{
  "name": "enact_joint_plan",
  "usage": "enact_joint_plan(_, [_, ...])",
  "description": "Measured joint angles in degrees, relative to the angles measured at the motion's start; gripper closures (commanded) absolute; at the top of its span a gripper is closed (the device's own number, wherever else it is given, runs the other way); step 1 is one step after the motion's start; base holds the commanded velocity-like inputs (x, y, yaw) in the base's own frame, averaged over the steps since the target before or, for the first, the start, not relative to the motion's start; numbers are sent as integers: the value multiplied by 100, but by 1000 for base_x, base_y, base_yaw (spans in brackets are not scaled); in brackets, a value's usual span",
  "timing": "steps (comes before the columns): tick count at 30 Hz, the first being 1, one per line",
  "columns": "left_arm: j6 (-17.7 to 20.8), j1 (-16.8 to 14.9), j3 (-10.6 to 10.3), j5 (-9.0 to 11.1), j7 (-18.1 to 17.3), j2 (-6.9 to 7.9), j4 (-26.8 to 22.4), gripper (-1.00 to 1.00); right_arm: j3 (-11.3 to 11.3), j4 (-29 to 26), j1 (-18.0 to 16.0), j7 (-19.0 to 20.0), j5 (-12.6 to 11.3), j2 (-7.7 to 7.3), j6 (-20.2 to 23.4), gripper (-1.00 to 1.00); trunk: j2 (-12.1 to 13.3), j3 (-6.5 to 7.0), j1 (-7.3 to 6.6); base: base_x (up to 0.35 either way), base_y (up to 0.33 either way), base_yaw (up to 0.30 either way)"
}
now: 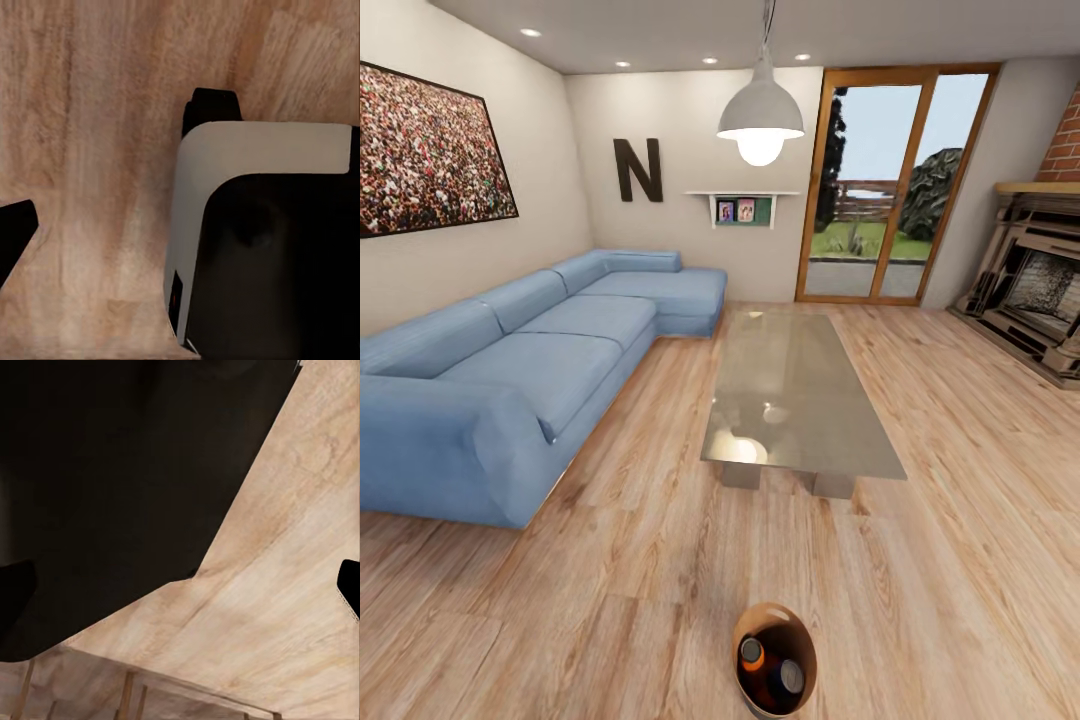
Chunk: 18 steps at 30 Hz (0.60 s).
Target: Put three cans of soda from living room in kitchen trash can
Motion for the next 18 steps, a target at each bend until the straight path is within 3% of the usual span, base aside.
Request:
enact_joint_plan(4, [-7,51,2,-19,982,-50,-6,-100,7,-51,94,-36,36,-27,-345,-100,0,0,0,0,0,0])
enact_joint_plan(9, [-17,60,28,-29,1306,-175,-52,-100,-9,-90,114,-42,56,6,-671,-100,0,0,0,0,0,0])
enact_joint_plan(13, [-20,62,39,-11,1348,-570,-63,-100,-15,-94,118,-43,41,30,-1209,-100,0,0,0,0,0,0])
enact_joint_plan(14, [-29,64,45,1,1352,-757,-64,-100,-14,-96,119,-43,40,25,-1419,-100,0,0,0,0,0,0])
enact_joint_plan(18, [-243,64,35,-2,1355,-1069,-65,-100,-10,-98,119,-43,39,10,-1656,-100,0,0,0,0,0,0])
